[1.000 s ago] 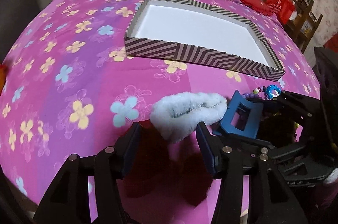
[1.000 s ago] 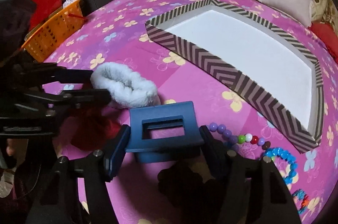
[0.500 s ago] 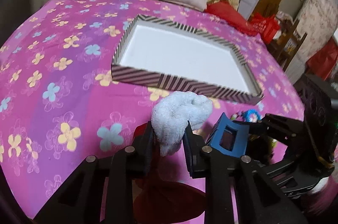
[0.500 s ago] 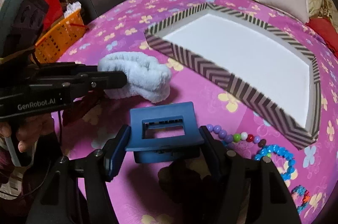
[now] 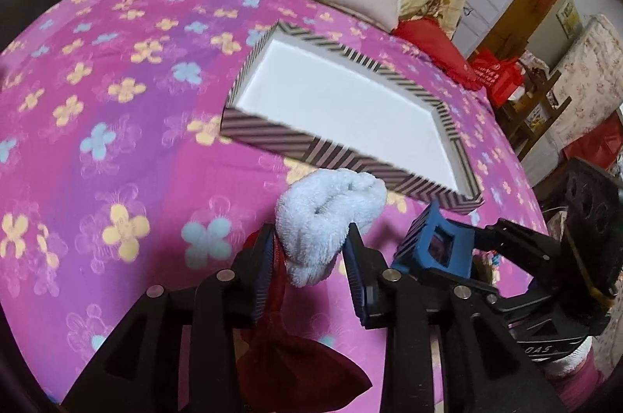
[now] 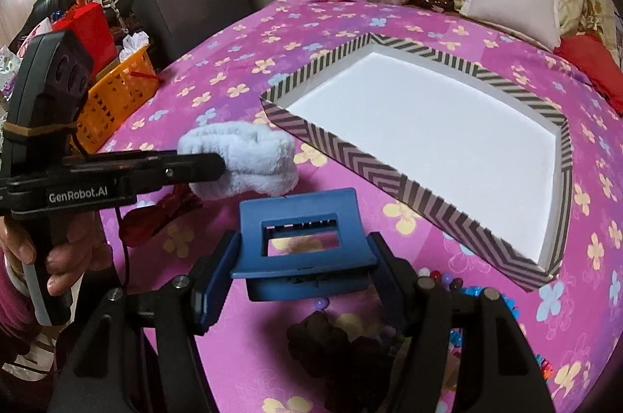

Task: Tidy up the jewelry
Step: 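Carry the scrunchie with the left tool while the right tool carries the clip into the tray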

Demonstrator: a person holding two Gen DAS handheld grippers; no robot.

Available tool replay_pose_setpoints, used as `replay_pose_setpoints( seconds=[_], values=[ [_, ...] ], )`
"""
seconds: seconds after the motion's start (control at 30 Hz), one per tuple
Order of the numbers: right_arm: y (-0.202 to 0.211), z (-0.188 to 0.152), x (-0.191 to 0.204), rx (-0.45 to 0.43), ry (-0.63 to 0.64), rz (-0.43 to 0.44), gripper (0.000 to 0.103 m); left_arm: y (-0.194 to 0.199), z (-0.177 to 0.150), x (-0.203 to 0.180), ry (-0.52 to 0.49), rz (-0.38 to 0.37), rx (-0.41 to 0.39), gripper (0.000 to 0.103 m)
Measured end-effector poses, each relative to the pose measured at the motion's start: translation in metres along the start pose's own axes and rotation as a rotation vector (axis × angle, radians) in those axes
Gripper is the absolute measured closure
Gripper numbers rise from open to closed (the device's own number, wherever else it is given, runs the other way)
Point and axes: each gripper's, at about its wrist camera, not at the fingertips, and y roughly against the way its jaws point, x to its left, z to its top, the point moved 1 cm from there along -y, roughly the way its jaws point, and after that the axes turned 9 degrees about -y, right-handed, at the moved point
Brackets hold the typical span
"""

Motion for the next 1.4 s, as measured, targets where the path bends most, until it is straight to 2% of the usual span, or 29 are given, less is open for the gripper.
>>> replay_pose_setpoints(
  seconds=[0.17, 0.27, 0.33, 0.4, 0.57, 0.7, 0.8, 0.87, 0.97, 1.13, 1.17, 1.2, 1.23, 1.27, 1.4],
  values=[
    [-0.001, -0.003, 0.000, 0.000, -0.002, -0.003, 0.034, -0.002, 0.000, 0.001, 0.020, -0.046, 0.009, 0.068],
    [0.000, -0.002, -0.001, -0.006, -0.010, -0.001, 0.034, -0.004, 0.000, -0.001, 0.007, -0.038, 0.021, 0.067],
    [0.000, -0.002, -0.002, -0.008, -0.016, 0.001, 0.034, -0.005, 0.001, -0.001, 0.023, -0.057, 0.039, 0.059],
    [0.000, -0.002, -0.002, -0.005, -0.016, -0.002, 0.034, -0.003, 0.001, 0.001, 0.044, -0.079, 0.031, 0.057],
    [0.001, -0.003, -0.002, 0.001, -0.015, -0.004, 0.034, -0.003, 0.003, -0.002, 0.028, -0.047, 0.029, 0.057],
    [0.001, -0.005, -0.002, 0.003, -0.015, -0.009, 0.034, -0.003, 0.006, -0.010, -0.038, 0.003, 0.033, 0.055],
    [0.002, -0.007, -0.006, 0.010, -0.022, -0.012, 0.034, 0.005, 0.014, -0.021, -0.128, 0.045, 0.005, 0.049],
    [0.002, -0.008, -0.007, 0.010, -0.024, -0.011, 0.034, 0.008, 0.019, -0.028, -0.190, 0.046, -0.001, 0.045],
    [0.004, -0.009, -0.008, 0.008, -0.026, -0.013, 0.034, -0.001, 0.021, -0.036, -0.276, 0.046, 0.070, 0.043],
    [0.004, -0.012, -0.013, 0.012, -0.038, -0.020, 0.034, -0.018, 0.016, -0.040, -0.334, 0.063, 0.132, 0.043],
    [0.003, -0.012, -0.014, 0.014, -0.039, -0.022, 0.034, -0.021, 0.016, -0.041, -0.339, 0.058, 0.135, 0.043],
    [0.003, -0.012, -0.015, 0.015, -0.038, -0.023, 0.034, -0.023, 0.016, -0.043, -0.345, 0.055, 0.140, 0.052],
    [0.001, -0.012, -0.015, 0.020, -0.033, -0.027, 0.034, -0.028, 0.017, -0.045, -0.353, 0.065, 0.149, 0.070],
    [0.000, -0.013, -0.015, 0.023, -0.027, -0.033, 0.035, -0.030, 0.017, -0.046, -0.356, 0.072, 0.153, 0.075],
    [0.002, -0.012, -0.014, 0.011, -0.013, -0.057, 0.035, -0.028, 0.026, -0.044, -0.312, 0.034, 0.135, 0.081]
  ],
)
